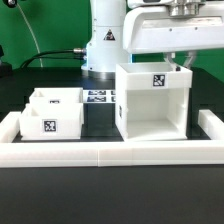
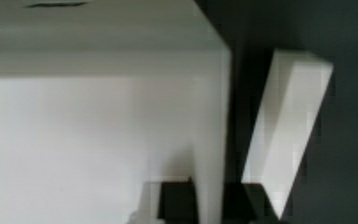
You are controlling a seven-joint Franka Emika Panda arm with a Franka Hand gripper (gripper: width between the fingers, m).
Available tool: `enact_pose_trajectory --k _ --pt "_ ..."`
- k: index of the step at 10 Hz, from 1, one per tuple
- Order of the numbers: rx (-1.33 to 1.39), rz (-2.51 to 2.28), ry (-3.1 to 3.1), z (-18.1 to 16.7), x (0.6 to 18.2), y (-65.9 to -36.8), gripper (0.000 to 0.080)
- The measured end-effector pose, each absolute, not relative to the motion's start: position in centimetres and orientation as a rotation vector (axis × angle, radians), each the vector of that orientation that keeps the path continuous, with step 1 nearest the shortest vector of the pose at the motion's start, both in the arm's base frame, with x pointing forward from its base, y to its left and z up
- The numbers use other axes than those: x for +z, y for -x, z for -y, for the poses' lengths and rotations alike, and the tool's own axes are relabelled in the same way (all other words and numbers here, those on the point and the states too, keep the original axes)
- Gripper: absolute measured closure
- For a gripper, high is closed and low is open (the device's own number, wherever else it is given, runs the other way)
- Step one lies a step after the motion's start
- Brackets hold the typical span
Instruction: Assemble drawer
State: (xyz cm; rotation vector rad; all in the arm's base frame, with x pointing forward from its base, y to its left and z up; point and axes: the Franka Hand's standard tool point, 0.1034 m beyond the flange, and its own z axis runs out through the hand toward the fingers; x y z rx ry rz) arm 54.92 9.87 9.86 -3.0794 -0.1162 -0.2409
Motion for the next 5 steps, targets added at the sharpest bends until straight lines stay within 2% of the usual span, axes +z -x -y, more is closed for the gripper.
enact_pose_trajectory --k 2,5 --pt "-0.289 0.037 3.052 -9.9 9.9 -58.7 0.0762" --pt "-0.301 0.034 3.049 -10.0 10.1 -59.1 0.0762"
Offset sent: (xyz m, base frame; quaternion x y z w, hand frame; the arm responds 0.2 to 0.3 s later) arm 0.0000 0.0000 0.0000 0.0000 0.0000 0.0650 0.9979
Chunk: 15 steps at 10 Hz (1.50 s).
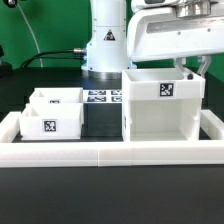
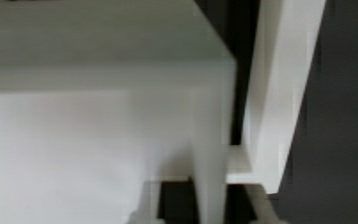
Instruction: Assemble drawer
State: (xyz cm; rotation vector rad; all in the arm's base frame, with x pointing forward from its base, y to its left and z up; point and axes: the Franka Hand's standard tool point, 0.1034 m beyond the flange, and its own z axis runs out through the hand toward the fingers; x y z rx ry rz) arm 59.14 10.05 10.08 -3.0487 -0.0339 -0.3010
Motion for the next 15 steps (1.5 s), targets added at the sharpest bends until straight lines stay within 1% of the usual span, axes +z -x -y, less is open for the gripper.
enact_pose_trajectory --k 1,4,7,9,13,15 --pt "-0.300 0.025 3.048 -10.1 10.1 -59.1 0.0762" --pt "-0.308 -0.198 3.012 -10.4 10.3 -59.4 0.0762" --pt "-0.279 -0.738 2.885 -11.0 10.1 -59.6 0.0757" --pt "-0.277 -0.851 2.852 -10.4 10.4 -60.0 0.0752" --pt "-0.247 -1.106 2.723 -10.7 10.6 -60.2 0.0752" --pt "-0.209 -1.423 2.562 -10.1 10.5 -60.0 0.0752"
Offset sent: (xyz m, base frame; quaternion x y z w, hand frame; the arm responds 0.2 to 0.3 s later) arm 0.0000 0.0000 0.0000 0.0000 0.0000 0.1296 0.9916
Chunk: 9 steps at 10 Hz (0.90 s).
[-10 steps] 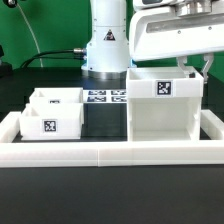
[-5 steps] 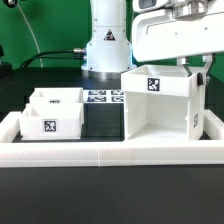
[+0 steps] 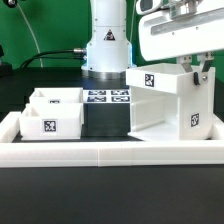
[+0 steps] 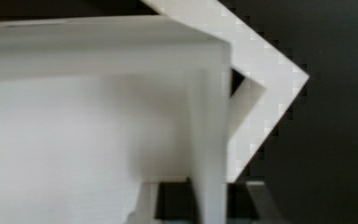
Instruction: Assemble drawer
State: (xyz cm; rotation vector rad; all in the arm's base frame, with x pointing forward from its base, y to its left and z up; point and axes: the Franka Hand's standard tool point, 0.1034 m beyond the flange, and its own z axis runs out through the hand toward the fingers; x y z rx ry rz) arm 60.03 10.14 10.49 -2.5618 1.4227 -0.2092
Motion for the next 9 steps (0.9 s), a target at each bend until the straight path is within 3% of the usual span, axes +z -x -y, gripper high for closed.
enact_pose_trajectory --k 3,9 --pt "-0.154 -1.815 2.276 -9.85 10.29 -59.92 0.0750" --pt "-0.089 -1.968 2.123 -9.71 9.96 -60.61 0.0749"
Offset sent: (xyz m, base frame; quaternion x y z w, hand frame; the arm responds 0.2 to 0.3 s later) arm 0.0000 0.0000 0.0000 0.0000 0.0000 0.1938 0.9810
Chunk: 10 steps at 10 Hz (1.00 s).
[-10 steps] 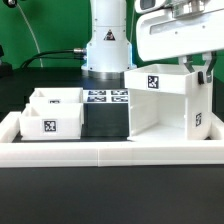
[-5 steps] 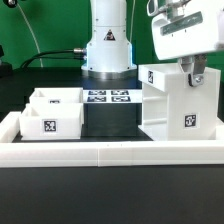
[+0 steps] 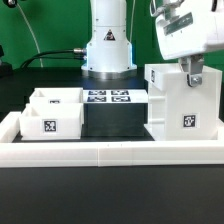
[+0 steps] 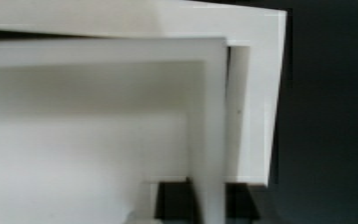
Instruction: Assemble drawer
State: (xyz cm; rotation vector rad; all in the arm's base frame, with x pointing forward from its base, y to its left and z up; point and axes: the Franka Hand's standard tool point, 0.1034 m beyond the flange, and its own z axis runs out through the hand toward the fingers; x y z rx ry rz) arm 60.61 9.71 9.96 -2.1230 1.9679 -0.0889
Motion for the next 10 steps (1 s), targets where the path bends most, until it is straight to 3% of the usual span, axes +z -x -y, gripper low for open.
enact_pose_trajectory --k 4,8,9,10 --pt "-0.085 -2.018 2.067 -9.8 10.0 -63.6 0.0747" --pt "-0.067 -2.027 2.072 -9.8 10.0 -64.4 0.0747" --pt "-0.073 -2.022 2.073 -9.8 10.1 -64.5 0.0667" --pt "-0.078 -2.019 2.072 -9.8 10.2 -64.6 0.0529"
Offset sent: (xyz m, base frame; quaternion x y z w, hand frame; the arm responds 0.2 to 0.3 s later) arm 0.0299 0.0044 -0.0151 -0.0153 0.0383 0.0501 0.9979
